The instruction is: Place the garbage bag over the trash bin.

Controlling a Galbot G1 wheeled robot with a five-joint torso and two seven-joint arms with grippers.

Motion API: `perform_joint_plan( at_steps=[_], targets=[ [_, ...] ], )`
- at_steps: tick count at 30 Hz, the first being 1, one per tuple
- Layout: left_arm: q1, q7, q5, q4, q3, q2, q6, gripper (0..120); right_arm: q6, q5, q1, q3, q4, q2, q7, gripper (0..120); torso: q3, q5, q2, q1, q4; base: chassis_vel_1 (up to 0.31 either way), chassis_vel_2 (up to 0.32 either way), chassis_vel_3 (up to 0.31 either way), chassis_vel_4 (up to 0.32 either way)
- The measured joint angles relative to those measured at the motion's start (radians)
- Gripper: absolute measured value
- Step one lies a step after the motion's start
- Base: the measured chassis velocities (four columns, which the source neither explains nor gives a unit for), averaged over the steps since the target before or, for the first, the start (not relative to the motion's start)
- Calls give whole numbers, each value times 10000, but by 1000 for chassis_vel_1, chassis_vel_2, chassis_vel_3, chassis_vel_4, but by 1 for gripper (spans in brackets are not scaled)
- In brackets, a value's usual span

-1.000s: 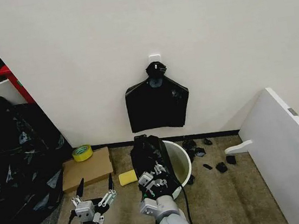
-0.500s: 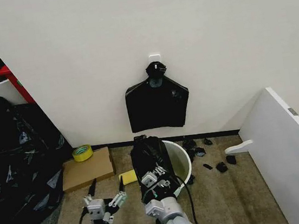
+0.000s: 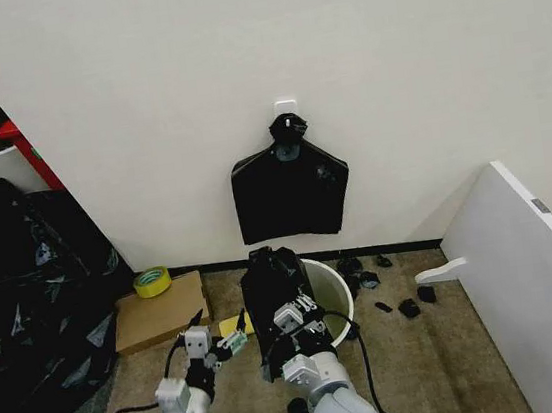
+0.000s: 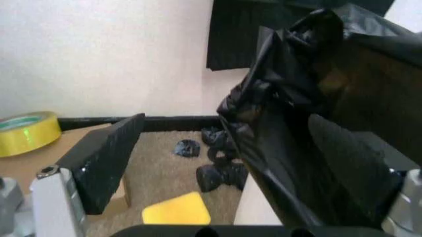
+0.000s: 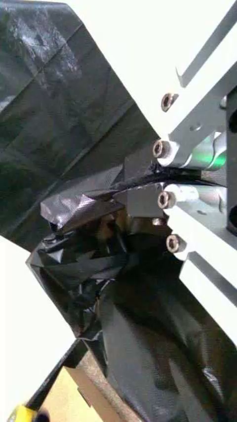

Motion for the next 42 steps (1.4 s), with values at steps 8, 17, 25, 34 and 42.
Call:
perform_joint_plan(
  at_steps=[8,17,25,34,42],
  targets=[
    [-1204,-343,-1075,175,1042,117,1137,96,-50,8,100,-129,7,-106,-50,0,0,0,0,0,0,0,0,0,0],
    [-2033,-1568,-1065,451,1994,-331,2890,93,-177,396,255,-169,142,-443,-32,0,0,1,0,0,0,0,0,0,0],
    [-2659,-2422,-1672,915,2276,-871,3816,93,-207,503,323,-313,187,-498,-24,0,-1,1,0,0,0,0,0,0,0],
    [-3416,-3272,-2303,1630,2500,-1634,4322,79,-203,492,298,-340,243,-508,-32,0,0,0,0,0,0,0,0,0,0],
    [-3782,-4013,-3078,1894,2579,-1830,4664,50,-173,490,292,-336,246,-566,-33,0,-1,1,0,0,0,0,0,0,0]
  ],
)
